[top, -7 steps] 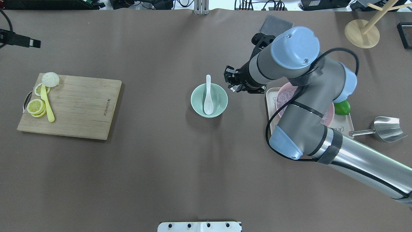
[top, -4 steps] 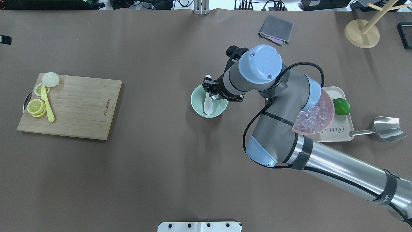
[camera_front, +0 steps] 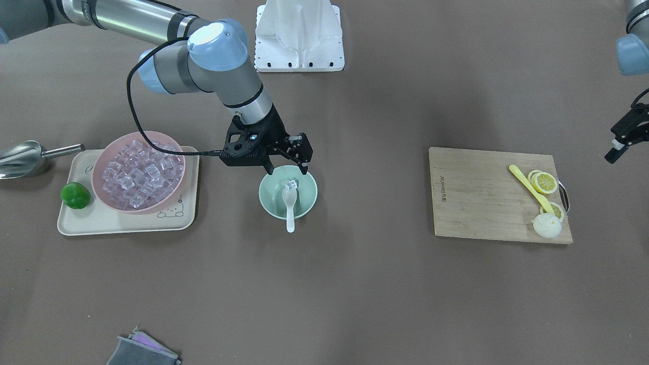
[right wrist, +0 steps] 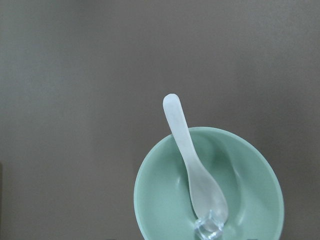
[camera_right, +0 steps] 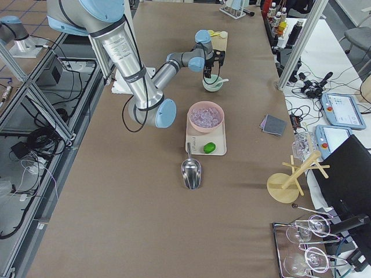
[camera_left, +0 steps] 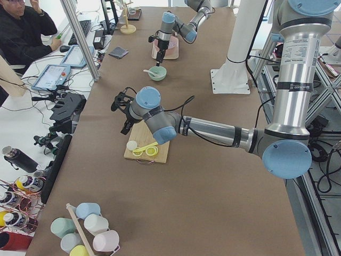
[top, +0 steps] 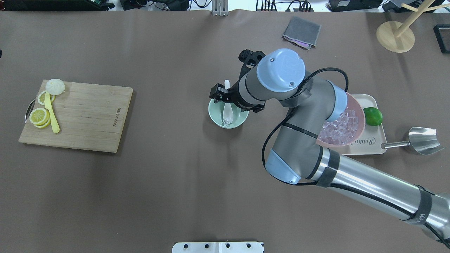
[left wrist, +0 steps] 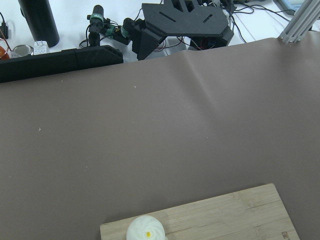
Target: Put spoon and ice into bowl
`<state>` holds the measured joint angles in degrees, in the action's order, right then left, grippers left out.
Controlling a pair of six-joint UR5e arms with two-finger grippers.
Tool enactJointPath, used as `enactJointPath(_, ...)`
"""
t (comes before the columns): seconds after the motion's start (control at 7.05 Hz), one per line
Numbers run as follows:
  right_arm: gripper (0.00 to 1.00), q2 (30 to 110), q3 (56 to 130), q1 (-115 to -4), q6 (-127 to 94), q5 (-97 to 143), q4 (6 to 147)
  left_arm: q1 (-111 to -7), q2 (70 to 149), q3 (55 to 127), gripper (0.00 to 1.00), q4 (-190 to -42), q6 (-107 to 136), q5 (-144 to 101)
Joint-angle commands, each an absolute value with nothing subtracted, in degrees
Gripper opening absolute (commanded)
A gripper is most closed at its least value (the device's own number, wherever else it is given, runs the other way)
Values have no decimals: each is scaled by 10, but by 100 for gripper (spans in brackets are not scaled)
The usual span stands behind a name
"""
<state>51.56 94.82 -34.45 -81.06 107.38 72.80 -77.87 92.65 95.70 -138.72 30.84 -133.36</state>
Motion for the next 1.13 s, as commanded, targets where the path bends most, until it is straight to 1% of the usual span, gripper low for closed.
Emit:
enactJointPath(0.0, 100, 602, 1102, -413, -621, 1160, 865, -778, 908, 955, 98, -1397, 307, -1331)
enactJointPath(0.14, 100, 652, 1129, -467, -561, 1214, 883, -779, 907, 955, 98, -1390, 307, -1332)
enactJointPath(0.43, 100, 752, 1129, -550, -375, 1242, 879, -779, 888, 955, 98, -1387, 307, -1333)
enactJointPath(0.57, 100, 793, 1116, -616, -290, 1274, 882, -776, 877, 955, 98, -1383, 307, -1335)
enactJointPath(0.71, 100, 821, 1073, -693, -173, 1342, 879, -777, 858, 955, 98, -1381, 272, -1332)
enactJointPath(0.85, 100, 838, 1030, -752, -62, 1354, 882, -781, 830, 955, 98, -1366, 217, -1332)
enactJointPath(0.99, 100, 841, 977, -803, 10, 1362, 882, -799, 824, 953, 98, -1337, 193, -1332)
